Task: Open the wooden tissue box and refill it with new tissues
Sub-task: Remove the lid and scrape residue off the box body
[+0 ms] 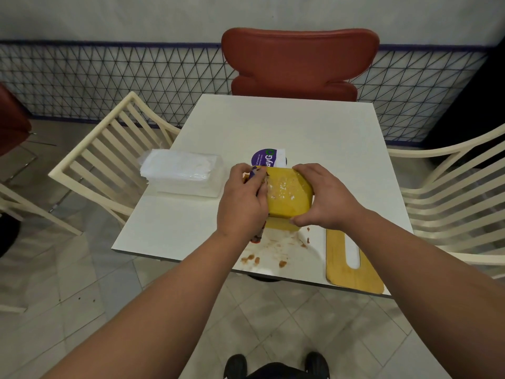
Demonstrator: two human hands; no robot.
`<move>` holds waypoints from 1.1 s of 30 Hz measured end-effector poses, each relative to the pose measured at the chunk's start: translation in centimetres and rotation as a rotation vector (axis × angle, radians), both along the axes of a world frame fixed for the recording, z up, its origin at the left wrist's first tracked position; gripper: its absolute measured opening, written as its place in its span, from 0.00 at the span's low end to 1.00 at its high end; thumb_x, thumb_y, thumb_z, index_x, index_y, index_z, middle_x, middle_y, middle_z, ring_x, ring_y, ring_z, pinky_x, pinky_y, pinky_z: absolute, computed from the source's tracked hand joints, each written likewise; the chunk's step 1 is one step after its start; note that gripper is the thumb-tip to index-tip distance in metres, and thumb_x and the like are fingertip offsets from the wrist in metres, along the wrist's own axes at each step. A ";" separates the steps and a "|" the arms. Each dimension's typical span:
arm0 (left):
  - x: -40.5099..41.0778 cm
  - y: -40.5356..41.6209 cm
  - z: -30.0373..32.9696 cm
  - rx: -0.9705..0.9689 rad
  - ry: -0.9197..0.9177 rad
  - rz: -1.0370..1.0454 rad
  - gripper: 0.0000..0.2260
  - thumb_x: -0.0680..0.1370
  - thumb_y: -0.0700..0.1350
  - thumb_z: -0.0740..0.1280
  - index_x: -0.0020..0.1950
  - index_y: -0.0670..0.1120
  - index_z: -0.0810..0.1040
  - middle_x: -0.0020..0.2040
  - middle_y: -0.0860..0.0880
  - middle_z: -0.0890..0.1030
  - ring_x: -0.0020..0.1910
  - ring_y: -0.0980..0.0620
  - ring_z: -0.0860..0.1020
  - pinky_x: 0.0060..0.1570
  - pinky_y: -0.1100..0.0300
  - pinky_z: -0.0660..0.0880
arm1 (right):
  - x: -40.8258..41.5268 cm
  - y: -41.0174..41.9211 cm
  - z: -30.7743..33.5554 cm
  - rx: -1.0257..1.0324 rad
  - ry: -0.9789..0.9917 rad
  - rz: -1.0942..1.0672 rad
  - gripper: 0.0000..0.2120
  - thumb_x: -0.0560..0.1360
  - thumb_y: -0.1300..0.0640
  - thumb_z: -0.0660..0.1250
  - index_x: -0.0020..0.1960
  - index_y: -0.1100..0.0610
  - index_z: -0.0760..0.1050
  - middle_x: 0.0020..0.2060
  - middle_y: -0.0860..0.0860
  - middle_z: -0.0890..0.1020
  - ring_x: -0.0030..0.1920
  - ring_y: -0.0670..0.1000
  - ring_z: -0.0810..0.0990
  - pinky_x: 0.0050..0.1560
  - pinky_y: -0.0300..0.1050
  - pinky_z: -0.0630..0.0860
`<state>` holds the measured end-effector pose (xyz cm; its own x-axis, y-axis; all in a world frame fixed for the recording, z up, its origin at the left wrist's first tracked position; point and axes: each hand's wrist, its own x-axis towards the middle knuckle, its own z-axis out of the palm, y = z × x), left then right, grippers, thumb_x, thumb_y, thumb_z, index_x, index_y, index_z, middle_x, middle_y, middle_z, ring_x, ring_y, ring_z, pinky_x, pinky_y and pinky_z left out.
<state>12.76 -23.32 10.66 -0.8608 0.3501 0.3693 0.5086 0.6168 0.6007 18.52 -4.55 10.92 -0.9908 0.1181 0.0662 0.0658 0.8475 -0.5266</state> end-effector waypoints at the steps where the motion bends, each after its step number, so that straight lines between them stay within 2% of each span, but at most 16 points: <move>1: 0.1 -0.1 -0.3 -0.043 0.026 -0.012 0.16 0.80 0.50 0.60 0.67 0.49 0.75 0.64 0.49 0.69 0.55 0.49 0.74 0.47 0.51 0.78 | 0.0 0.0 0.0 0.000 0.000 0.002 0.53 0.55 0.48 0.81 0.74 0.49 0.61 0.69 0.45 0.65 0.67 0.48 0.67 0.60 0.43 0.70; 4: 1.3 -1.1 -1.1 -0.142 0.067 -0.058 0.20 0.79 0.53 0.60 0.68 0.47 0.73 0.65 0.50 0.68 0.58 0.49 0.74 0.48 0.53 0.78 | -0.1 0.0 -0.1 0.004 0.006 0.012 0.52 0.54 0.47 0.81 0.74 0.49 0.61 0.69 0.45 0.66 0.66 0.48 0.67 0.59 0.41 0.68; 8: 3.1 -2.4 -2.0 -0.147 0.121 -0.096 0.19 0.78 0.50 0.60 0.66 0.43 0.75 0.61 0.46 0.72 0.52 0.47 0.77 0.43 0.53 0.79 | -0.1 0.0 -0.3 -0.006 0.017 0.023 0.53 0.54 0.47 0.81 0.74 0.49 0.62 0.68 0.44 0.66 0.66 0.48 0.68 0.58 0.41 0.69; 11: 2.0 -1.3 -1.4 -0.145 0.104 -0.052 0.17 0.79 0.47 0.62 0.65 0.42 0.77 0.58 0.44 0.74 0.49 0.45 0.77 0.43 0.53 0.78 | 0.0 0.0 -0.4 -0.013 0.020 0.010 0.53 0.52 0.44 0.78 0.74 0.49 0.62 0.68 0.45 0.66 0.65 0.48 0.68 0.57 0.40 0.68; 17: 2.0 -1.5 -1.3 -0.163 0.122 -0.068 0.16 0.79 0.48 0.61 0.63 0.44 0.78 0.55 0.44 0.75 0.46 0.45 0.78 0.38 0.52 0.78 | 0.0 -0.1 -0.3 -0.004 0.015 -0.003 0.52 0.54 0.47 0.81 0.74 0.49 0.62 0.69 0.45 0.66 0.66 0.48 0.67 0.58 0.42 0.69; 20: 3.5 -2.9 -2.3 -0.179 0.123 -0.144 0.17 0.79 0.49 0.58 0.63 0.45 0.78 0.54 0.45 0.76 0.50 0.45 0.79 0.37 0.51 0.79 | -0.1 -0.1 -0.3 -0.009 0.010 -0.005 0.53 0.53 0.46 0.80 0.74 0.49 0.61 0.69 0.45 0.66 0.67 0.48 0.67 0.60 0.43 0.70; 26: 4.0 -2.7 -2.7 -0.183 0.163 -0.125 0.14 0.78 0.45 0.63 0.62 0.45 0.79 0.54 0.46 0.78 0.49 0.45 0.78 0.37 0.50 0.79 | 0.0 -0.3 -0.3 -0.009 0.006 0.011 0.53 0.52 0.43 0.78 0.74 0.49 0.62 0.69 0.45 0.66 0.66 0.48 0.68 0.60 0.44 0.70; 28: 5.0 -1.5 -2.5 -0.216 0.198 -0.168 0.14 0.76 0.44 0.65 0.61 0.45 0.79 0.54 0.47 0.79 0.46 0.45 0.78 0.35 0.52 0.79 | 0.0 -0.5 -0.3 -0.010 0.014 0.015 0.52 0.52 0.42 0.75 0.74 0.49 0.62 0.68 0.45 0.67 0.66 0.48 0.68 0.61 0.43 0.70; 33: 5.1 -0.5 -1.6 -0.338 0.295 -0.248 0.16 0.75 0.47 0.59 0.59 0.48 0.81 0.52 0.50 0.80 0.41 0.46 0.78 0.28 0.59 0.75 | 0.2 0.0 -0.1 -0.009 0.019 0.010 0.52 0.52 0.41 0.74 0.74 0.49 0.62 0.68 0.45 0.67 0.66 0.48 0.69 0.60 0.42 0.70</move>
